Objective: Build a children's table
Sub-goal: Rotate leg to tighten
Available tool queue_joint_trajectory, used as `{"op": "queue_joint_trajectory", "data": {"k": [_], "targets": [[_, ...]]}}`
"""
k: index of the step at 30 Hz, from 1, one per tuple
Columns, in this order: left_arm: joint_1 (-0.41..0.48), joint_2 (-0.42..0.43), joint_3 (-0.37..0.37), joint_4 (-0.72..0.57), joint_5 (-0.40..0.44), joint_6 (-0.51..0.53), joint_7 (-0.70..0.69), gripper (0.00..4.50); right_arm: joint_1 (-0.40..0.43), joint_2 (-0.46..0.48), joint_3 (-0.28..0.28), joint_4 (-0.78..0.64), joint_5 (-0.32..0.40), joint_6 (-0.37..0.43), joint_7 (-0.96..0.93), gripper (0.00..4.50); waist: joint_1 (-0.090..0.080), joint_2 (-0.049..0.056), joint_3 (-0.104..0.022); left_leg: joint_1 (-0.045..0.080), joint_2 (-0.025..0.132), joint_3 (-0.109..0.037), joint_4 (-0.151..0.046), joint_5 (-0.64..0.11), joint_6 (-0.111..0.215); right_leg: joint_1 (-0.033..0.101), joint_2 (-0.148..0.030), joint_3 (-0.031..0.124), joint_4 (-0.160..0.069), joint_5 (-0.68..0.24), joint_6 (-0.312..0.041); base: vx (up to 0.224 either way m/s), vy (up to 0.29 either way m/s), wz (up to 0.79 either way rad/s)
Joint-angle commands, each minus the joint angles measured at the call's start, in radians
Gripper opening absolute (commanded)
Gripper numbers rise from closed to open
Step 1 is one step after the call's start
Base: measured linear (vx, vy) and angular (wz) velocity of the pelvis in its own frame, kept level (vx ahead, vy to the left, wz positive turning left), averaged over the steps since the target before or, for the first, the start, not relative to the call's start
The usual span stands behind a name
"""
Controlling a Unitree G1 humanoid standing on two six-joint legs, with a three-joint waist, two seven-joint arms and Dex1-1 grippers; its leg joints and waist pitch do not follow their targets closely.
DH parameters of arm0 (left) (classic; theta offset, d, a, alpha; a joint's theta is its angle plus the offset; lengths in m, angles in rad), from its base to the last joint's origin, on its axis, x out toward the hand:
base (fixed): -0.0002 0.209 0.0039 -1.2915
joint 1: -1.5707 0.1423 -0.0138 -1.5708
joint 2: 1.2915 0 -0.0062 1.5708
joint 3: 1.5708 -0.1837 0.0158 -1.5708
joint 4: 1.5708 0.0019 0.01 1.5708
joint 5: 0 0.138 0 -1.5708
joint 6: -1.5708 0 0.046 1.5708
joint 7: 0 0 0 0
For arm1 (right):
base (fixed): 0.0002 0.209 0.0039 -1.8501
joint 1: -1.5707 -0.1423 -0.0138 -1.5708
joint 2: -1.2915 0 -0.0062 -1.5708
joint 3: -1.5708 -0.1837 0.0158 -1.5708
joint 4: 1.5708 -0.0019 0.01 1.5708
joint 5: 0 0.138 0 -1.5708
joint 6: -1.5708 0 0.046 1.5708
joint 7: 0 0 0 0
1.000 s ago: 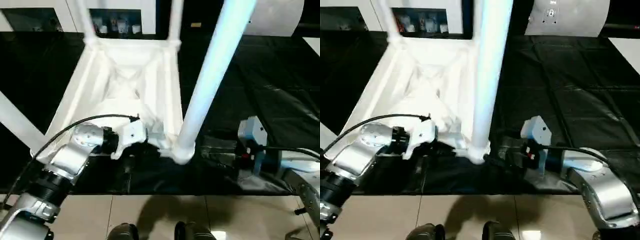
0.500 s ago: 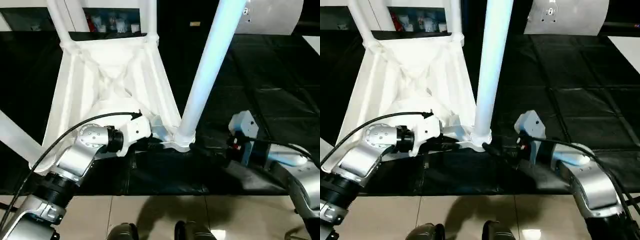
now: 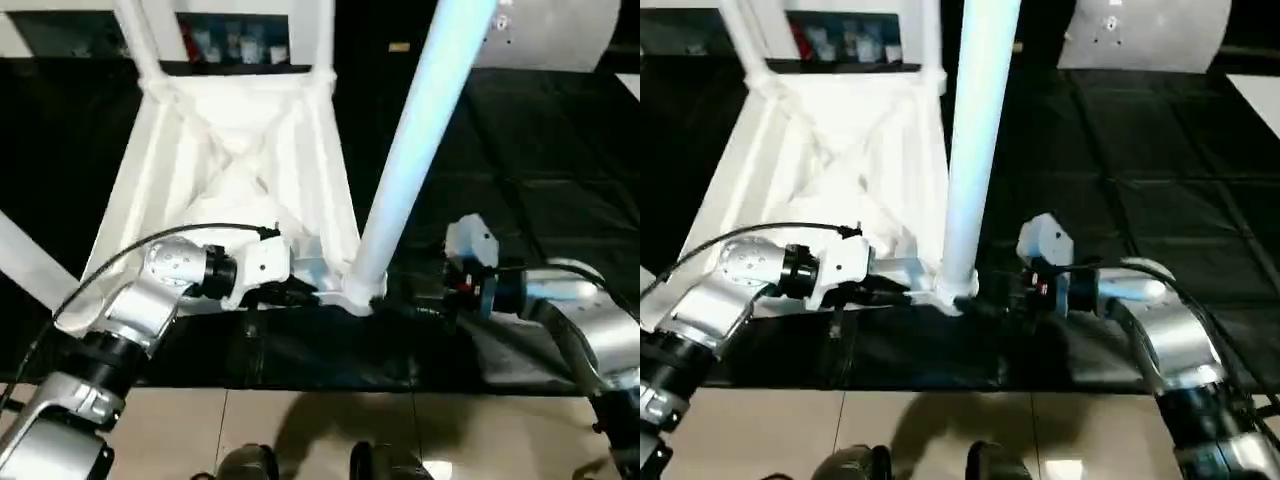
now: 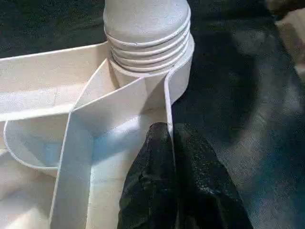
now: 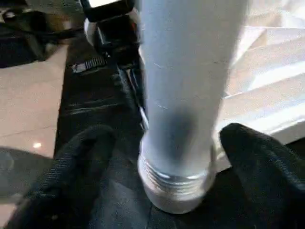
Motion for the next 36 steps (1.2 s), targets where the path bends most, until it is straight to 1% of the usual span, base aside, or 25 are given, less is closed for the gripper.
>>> {"op": "queue_joint_trajectory", "data": {"k": [1,2,3,4,5,6,7,8,10,13,14,16,17,20,24,27,30,31,32,33,34,35,36], "targets": [[-0.008,0.002,-0.039,-0.006,-0.001,-0.032,-0.060,0.00,-0.020,-0.001,0.007,0.034,0.001,-0.019,0.033,3.97,0.002,-0.002,-0.080,0.009,0.097,-0.023,-0.057,0.077,0.190,0.065,-0.125,0.050,-0.039,0.125,-0.324,0.000,0.000,0.00],[-0.011,0.001,-0.041,-0.003,-0.001,-0.036,-0.069,0.00,-0.040,0.005,0.011,0.066,-0.004,-0.028,0.051,3.81,0.005,-0.005,-0.081,0.010,0.099,-0.023,-0.056,0.080,0.191,0.065,-0.126,0.050,-0.037,0.124,-0.324,0.000,0.000,0.00],[-0.012,0.001,-0.042,-0.002,0.000,-0.038,-0.071,0.00,-0.046,0.007,0.012,0.074,-0.004,-0.030,0.058,3.70,0.005,-0.004,-0.081,0.010,0.099,-0.022,-0.056,0.085,0.193,0.064,-0.126,0.050,-0.036,0.126,-0.326,0.000,0.000,0.00],[-0.015,0.000,-0.046,0.004,0.008,-0.048,-0.080,0.00,-0.075,0.018,0.020,0.117,-0.004,-0.035,0.094,3.67,0.009,-0.003,-0.083,0.011,0.099,-0.021,-0.054,0.091,0.198,0.062,-0.126,0.049,-0.035,0.133,-0.327,0.000,0.000,0.00],[-0.018,-0.002,-0.048,0.011,0.014,-0.057,-0.084,0.00,-0.095,0.025,0.025,0.144,-0.003,-0.037,0.120,3.67,0.010,-0.009,-0.083,0.008,0.097,-0.019,-0.053,0.098,0.207,0.063,-0.125,0.048,-0.033,0.129,-0.330,0.000,0.000,0.00],[-0.019,-0.003,-0.048,0.015,0.016,-0.062,-0.086,0.00,-0.102,0.029,0.028,0.156,-0.001,-0.037,0.133,3.60,0.013,-0.008,-0.085,0.008,0.099,-0.020,-0.052,0.102,0.208,0.063,-0.126,0.048,-0.032,0.131,-0.328,0.000,0.000,0.00],[-0.020,-0.004,-0.048,0.017,0.015,-0.062,-0.090,0.00,-0.108,0.033,0.032,0.165,0.002,-0.034,0.143,3.37,0.014,-0.008,-0.084,0.007,0.100,-0.020,-0.051,0.103,0.210,0.062,-0.126,0.048,-0.031,0.130,-0.327,0.000,0.000,0.00],[-0.021,-0.005,-0.047,0.021,0.011,-0.064,-0.095,0.00,-0.115,0.039,0.038,0.180,0.004,-0.033,0.154,3.37,0.017,-0.007,-0.085,0.009,0.102,-0.019,-0.050,0.108,0.213,0.059,-0.126,0.048,-0.031,0.131,-0.326,0.000,0.000,0.00],[-0.022,-0.008,-0.046,0.027,0.005,-0.064,-0.102,0.00,-0.131,0.056,0.047,0.211,0.005,-0.037,0.169,3.23,0.021,-0.008,-0.087,0.010,0.102,-0.019,-0.049,0.116,0.217,0.058,-0.126,0.047,-0.029,0.133,-0.327,0.000,0.000,0.00],[-0.022,-0.009,-0.045,0.030,0.005,-0.065,-0.105,0.00,-0.139,0.064,0.050,0.227,0.004,-0.042,0.175,2.85,0.023,-0.008,-0.087,0.009,0.101,-0.018,-0.050,0.113,0.211,0.058,-0.126,0.046,-0.030,0.115,-0.326,0.000,0.000,0.00],[-0.024,-0.011,-0.045,0.035,0.007,-0.068,-0.108,0.00,-0.156,0.077,0.052,0.261,-0.001,-0.048,0.186,2.78,0.022,-0.009,-0.088,0.008,0.100,-0.018,-0.049,0.116,0.212,0.057,-0.125,0.045,-0.028,0.114,-0.329,0.000,0.000,0.00],[-0.027,-0.013,-0.045,0.038,0.009,-0.069,-0.110,0.00,-0.168,0.083,0.053,0.288,-0.007,-0.055,0.199,2.59,0.023,-0.009,-0.087,0.007,0.101,-0.017,-0.050,0.104,0.207,0.058,-0.128,0.046,-0.032,0.096,-0.328,0.000,0.000,0.00],[-0.028,-0.014,-0.044,0.041,0.009,-0.070,-0.111,0.00,-0.174,0.086,0.053,0.301,-0.011,-0.059,0.206,2.59,0.024,-0.008,-0.087,0.007,0.101,-0.017,-0.050,0.102,0.205,0.058,-0.126,0.046,-0.032,0.092,-0.327,0.000,0.000,0.00],[-0.030,-0.014,-0.043,0.046,0.011,-0.073,-0.114,0.00,-0.182,0.090,0.051,0.322,-0.017,-0.066,0.223,2.28,0.023,-0.009,-0.089,0.007,0.101,-0.017,-0.049,0.109,0.208,0.057,-0.126,0.045,-0.030,0.101,-0.327,0.000,0.000,0.00],[-0.029,-0.013,-0.039,0.041,0.006,-0.059,-0.117,0.00,-0.179,0.084,0.050,0.314,-0.009,-0.055,0.239,2.11,0.024,-0.009,-0.090,0.007,0.101,-0.017,-0.049,0.112,0.207,0.058,-0.126,0.045,-0.030,0.101,-0.324,0.000,0.000,0.00],[-0.027,-0.019,-0.029,0.036,0.001,-0.019,-0.100,0.00,-0.157,0.086,0.042,0.287,0.006,-0.040,0.236,2.07,0.025,-0.008,-0.091,0.007,0.101,-0.016,-0.049,0.113,0.206,0.058,-0.126,0.045,-0.030,0.101,-0.324,0.000,0.000,0.00],[-0.027,-0.021,-0.027,0.035,0.002,-0.012,-0.094,0.00,-0.152,0.087,0.039,0.282,0.008,-0.037,0.234,2.05,0.026,-0.009,-0.091,0.007,0.101,-0.016,-0.049,0.115,0.208,0.058,-0.125,0.044,-0.030,0.102,-0.324,0.000,0.000,0.00],[-0.034,-0.029,-0.022,0.042,0.013,0.010,-0.059,0.00,-0.133,0.095,0.032,0.257,0.003,-0.037,0.198,2.05,0.026,-0.009,-0.091,0.006,0.101,-0.016,-0.049,0.113,0.208,0.058,-0.126,0.045,-0.030,0.099,-0.323,0.000,0.000,0.00],[-0.034,-0.029,-0.022,0.042,0.013,0.010,-0.059,0.00,-0.133,0.095,0.032,0.257,0.003,-0.037,0.198,2.05,0.028,-0.009,-0.090,0.007,0.102,-0.016,-0.049,0.114,0.207,0.058,-0.126,0.046,-0.031,0.100,-0.319,0.000,0.000,0.00],[-0.048,-0.053,-0.004,0.054,0.021,0.051,0.006,0.00,-0.110,0.120,0.026,0.227,-0.035,-0.028,0.084,2.04,0.027,-0.009,-0.089,0.008,0.104,-0.015,-0.050,0.118,0.204,0.055,-0.125,0.047,-0.031,0.102,-0.318,0.000,0.000,0.00],[-0.060,-0.076,0.012,0.063,0.025,0.086,0.064,0.00,-0.090,0.148,0.019,0.202,-0.070,-0.011,-0.030,2.04,0.024,-0.006,-0.085,0.007,0.104,-0.018,-0.053,0.110,0.191,0.051,-0.126,0.047,-0.034,0.078,-0.315,0.000,0.000,0.00],[-0.068,-0.091,0.023,0.070,0.027,0.108,0.101,0.00,-0.078,0.167,0.013,0.187,-0.095,0.001,-0.105,2.03,0.020,-0.012,-0.081,0.009,0.097,-0.018,-0.056,0.059,0.165,0.054,-0.127,0.047,-0.048,0.000,-0.309,0.000,0.000,0.00],[-0.068,-0.091,0.023,0.070,0.027,0.108,0.101,0.00,-0.078,0.167,0.013,0.187,-0.095,0.001,-0.105,2.01,0.019,-0.012,-0.079,0.008,0.094,-0.017,-0.059,0.037,0.146,0.057,-0.129,0.049,-0.053,-0.045,-0.300,0.000,0.000,0.00]]}}
